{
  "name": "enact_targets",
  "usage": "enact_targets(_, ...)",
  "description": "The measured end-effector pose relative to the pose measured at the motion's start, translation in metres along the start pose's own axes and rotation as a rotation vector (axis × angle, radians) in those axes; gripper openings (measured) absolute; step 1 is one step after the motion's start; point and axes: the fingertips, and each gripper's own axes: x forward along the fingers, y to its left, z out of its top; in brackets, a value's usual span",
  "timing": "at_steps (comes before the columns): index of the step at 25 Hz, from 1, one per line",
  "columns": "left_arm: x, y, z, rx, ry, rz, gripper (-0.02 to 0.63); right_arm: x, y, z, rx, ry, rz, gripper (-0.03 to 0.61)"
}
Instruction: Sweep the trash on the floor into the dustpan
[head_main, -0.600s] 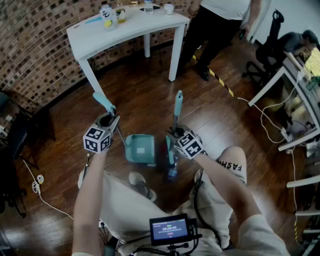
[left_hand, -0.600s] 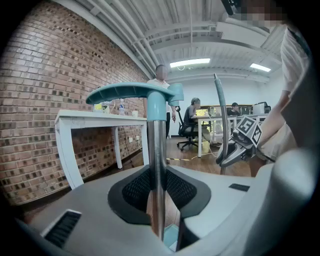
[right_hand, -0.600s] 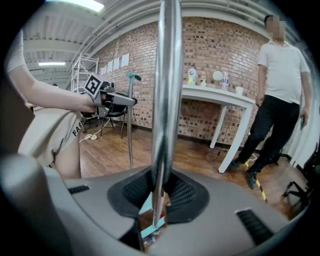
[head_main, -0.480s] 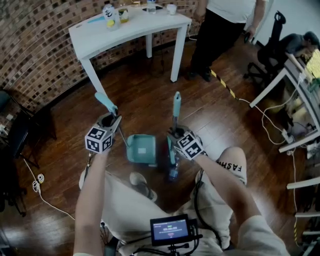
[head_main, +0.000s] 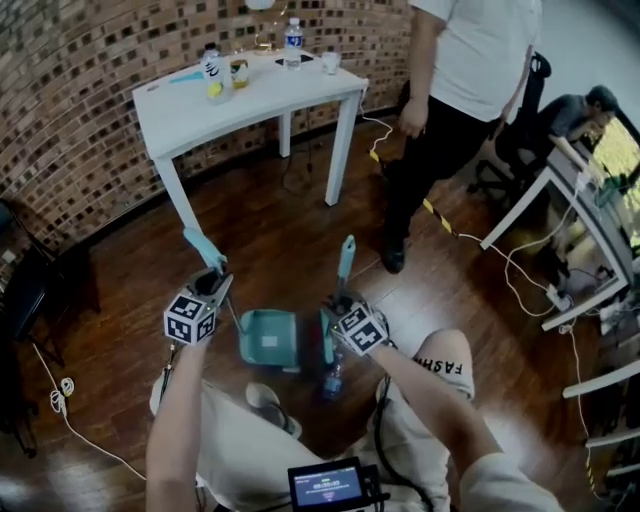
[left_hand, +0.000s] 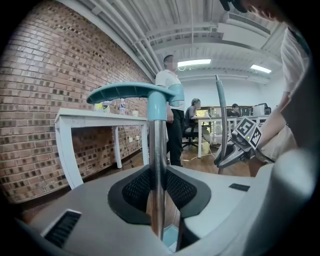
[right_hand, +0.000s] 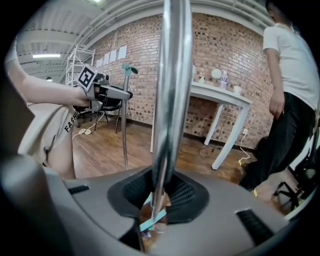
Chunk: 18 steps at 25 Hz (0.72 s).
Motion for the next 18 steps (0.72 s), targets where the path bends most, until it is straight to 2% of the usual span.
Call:
enact_targets(7,0.004,-0.002,0.005,-0.006,-0.004,0.008,0.072,-0.009,-0.021,-0.009,0.022,0.034,-0.039,0.081)
enact_targets(18,0.002,0.003,0.005,-0.028,-0.002,0.016,0.072,0.011,0.001,-0.008,0.044,0.048,0.022,0.082)
